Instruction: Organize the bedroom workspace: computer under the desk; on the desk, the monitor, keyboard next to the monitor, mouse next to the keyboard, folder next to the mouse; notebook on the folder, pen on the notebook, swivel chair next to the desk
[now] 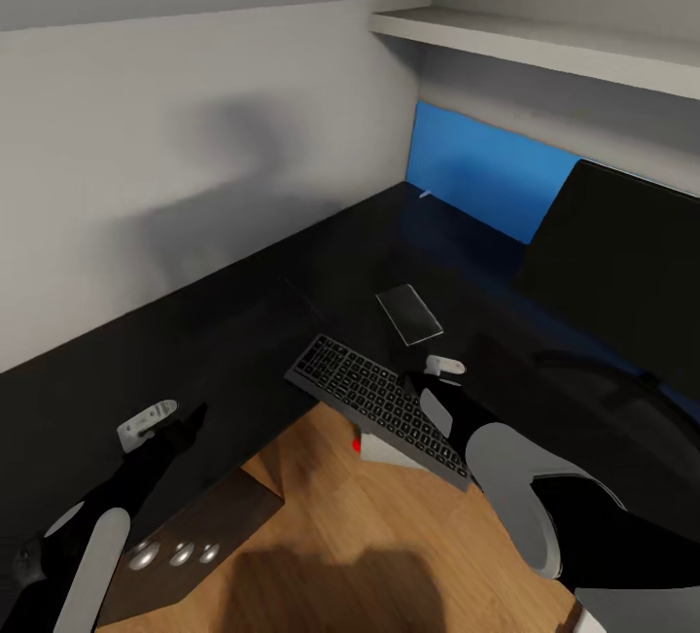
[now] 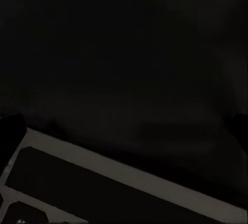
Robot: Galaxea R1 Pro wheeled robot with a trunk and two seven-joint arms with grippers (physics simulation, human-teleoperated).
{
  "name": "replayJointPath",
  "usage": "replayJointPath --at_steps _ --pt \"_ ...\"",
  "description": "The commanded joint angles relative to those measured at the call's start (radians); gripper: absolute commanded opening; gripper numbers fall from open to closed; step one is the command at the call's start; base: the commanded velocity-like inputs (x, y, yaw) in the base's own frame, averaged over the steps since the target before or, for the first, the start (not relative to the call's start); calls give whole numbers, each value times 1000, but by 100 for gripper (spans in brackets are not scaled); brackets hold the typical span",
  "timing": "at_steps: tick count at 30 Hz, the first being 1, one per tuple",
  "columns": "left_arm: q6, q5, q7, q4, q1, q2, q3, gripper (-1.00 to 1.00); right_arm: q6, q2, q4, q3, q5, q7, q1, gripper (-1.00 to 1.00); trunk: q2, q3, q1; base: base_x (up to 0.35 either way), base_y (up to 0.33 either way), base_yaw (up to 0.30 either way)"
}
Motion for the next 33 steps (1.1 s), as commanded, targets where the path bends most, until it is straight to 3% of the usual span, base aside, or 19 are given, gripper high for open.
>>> replayJointPath --at_steps 1,33 --pt "5 11 7 -1 -1 0 -1 100 7 1 0 -6 -23 -1 0 100 -1 -2 1 0 109 0" --pt "5 9 7 2 -1 -5 -4 100 2 0 -1 -6 -23 -4 0 100 -1 -2 1 -34 22 0"
